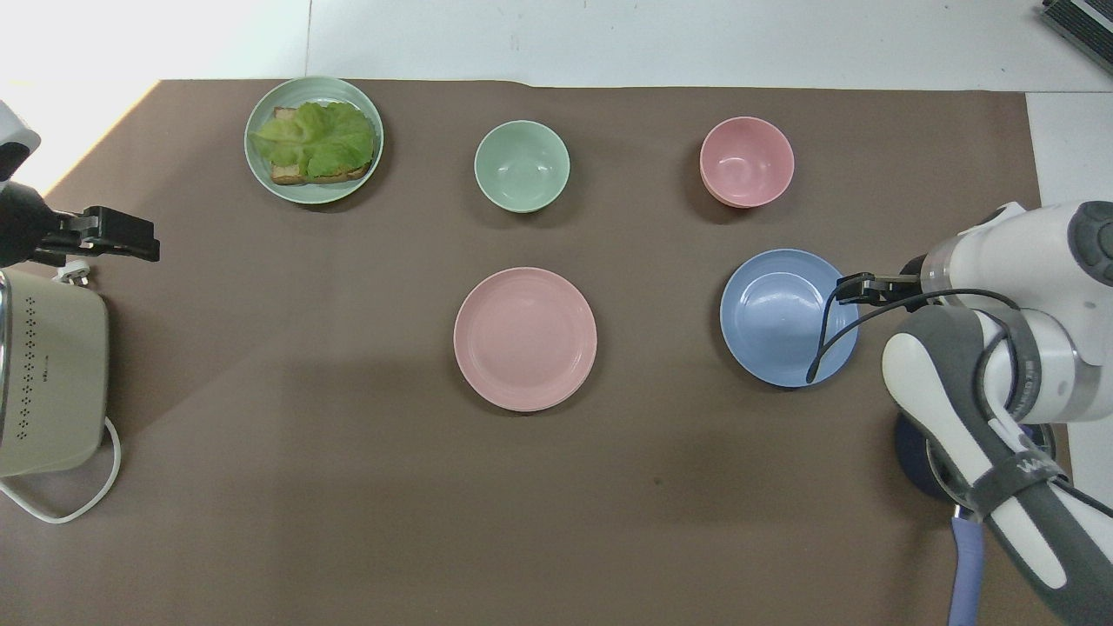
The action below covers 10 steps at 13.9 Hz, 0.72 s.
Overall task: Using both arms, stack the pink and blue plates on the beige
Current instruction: 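Reach the right gripper to the blue plate rim and grasp it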
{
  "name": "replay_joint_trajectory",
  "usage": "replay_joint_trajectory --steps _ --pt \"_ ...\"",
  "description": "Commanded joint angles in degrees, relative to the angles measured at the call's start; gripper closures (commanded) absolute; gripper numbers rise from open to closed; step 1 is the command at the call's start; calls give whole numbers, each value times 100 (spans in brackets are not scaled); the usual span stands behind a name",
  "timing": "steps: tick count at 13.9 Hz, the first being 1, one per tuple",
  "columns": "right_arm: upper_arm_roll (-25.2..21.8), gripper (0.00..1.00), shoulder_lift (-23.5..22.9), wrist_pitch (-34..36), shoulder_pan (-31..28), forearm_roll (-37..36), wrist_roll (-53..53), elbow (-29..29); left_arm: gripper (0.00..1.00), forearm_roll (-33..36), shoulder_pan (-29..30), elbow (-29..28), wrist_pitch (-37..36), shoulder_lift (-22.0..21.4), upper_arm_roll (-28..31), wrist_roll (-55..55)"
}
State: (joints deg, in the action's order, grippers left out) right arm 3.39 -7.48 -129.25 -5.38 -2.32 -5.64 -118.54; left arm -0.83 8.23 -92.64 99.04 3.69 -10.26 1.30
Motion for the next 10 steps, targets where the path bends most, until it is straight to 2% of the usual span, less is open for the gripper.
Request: replay_joint_trajectory --steps 1,2,4,5,8,10 --pt "30 28 28 -626 -112 135 309 -494 0 74 -23 -35 -78 -44 -11 37" --pt "30 38 -7 -662 -121 144 309 -512 0 74 -41 -44 -87 -44 -11 37" --pt "30 48 -96 -723 -121 266 379 -530 0 74 -76 -44 -78 -44 -11 37" --pt "30 51 -130 -733 -147 389 597 -565 0 74 -93 -53 -87 -44 -11 37" --pt "30 52 -297 -847 -481 845 1379 -565 0 92 -234 -53 -61 -44 129 37" --pt "30 60 -333 -891 -517 1153 1513 -608 0 92 -549 -62 -69 -79 435 37"
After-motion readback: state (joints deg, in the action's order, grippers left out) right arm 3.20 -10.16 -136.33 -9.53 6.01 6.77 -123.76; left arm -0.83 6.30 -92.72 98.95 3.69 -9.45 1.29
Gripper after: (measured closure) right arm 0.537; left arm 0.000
